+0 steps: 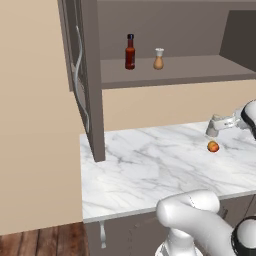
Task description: There are various items on the counter. Only move the condiments/shakers into the cabinet.
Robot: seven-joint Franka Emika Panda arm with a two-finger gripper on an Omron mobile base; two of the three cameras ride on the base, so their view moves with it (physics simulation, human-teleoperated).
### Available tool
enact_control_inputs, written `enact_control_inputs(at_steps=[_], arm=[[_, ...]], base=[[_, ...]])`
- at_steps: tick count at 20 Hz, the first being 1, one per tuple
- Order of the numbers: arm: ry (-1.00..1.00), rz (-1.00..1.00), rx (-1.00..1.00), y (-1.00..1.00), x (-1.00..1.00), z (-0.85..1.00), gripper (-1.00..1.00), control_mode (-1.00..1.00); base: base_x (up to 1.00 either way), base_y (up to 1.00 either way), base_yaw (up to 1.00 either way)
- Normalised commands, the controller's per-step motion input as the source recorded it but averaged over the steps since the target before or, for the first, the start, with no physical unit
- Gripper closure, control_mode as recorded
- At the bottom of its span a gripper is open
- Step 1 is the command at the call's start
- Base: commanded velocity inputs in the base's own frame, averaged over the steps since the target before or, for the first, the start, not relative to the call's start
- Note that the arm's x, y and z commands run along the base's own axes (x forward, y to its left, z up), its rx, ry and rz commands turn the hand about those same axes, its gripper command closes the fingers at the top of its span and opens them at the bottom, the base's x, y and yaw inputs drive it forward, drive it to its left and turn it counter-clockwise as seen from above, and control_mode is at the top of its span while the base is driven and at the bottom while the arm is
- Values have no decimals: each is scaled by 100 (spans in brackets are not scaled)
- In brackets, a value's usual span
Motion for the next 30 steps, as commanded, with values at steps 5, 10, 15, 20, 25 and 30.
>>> enact_control_inputs(at_steps=[5, 10, 15, 20, 25, 30], arm=[[0, -16, 1, 16, -31, 100, 100, -100], [1, -17, 1, 6, -6, 100, 100, -100], [-13, -12, -18, 2, 0, 100, 100, -100], [-14, -3, -13, 0, 0, 91, 100, -100], [-6, 0, 0, 0, 0, 8, 100, -100], [-1, -1, 0, 0, 28, 5, 100, -100]], base=[[0, 0, 0], [0, 0, 0], [0, 0, 0], [0, 0, 0], [0, 0, 0], [0, 0, 0]])
